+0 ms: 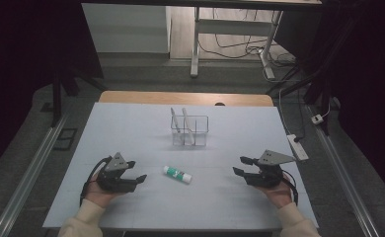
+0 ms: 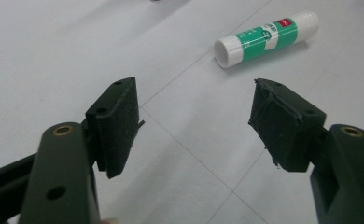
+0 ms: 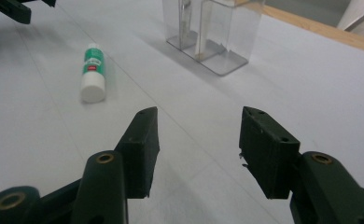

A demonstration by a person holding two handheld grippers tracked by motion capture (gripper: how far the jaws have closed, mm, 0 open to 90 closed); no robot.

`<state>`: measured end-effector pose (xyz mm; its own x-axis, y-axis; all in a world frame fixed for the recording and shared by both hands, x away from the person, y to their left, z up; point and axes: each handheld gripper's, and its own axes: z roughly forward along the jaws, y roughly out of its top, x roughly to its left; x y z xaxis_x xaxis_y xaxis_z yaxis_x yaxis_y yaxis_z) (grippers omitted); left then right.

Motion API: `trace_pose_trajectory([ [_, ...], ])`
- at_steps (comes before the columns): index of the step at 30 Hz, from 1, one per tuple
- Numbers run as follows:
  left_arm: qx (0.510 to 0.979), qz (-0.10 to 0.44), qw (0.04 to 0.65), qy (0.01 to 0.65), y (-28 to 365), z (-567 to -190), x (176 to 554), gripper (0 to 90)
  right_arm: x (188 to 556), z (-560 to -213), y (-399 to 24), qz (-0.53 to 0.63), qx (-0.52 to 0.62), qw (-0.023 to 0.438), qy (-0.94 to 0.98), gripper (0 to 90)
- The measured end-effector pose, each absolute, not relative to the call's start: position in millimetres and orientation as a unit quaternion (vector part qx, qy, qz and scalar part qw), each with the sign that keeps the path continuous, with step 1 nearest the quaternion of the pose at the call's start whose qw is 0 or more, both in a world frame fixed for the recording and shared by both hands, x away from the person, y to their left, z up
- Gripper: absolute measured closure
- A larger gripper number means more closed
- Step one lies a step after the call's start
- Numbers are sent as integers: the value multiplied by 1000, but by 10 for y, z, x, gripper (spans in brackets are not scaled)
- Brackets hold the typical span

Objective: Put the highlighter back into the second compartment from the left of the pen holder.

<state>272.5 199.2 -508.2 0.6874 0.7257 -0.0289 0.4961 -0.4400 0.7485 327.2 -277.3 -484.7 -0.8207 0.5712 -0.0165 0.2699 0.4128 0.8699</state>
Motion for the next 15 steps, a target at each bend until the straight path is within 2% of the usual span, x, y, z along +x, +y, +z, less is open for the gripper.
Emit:
trace_pose_trajectory([
  [15, 839, 145, 392, 348, 1912, -4990, 2773, 334, 3226, -4940, -2934, 460, 274, 171, 827, 466],
])
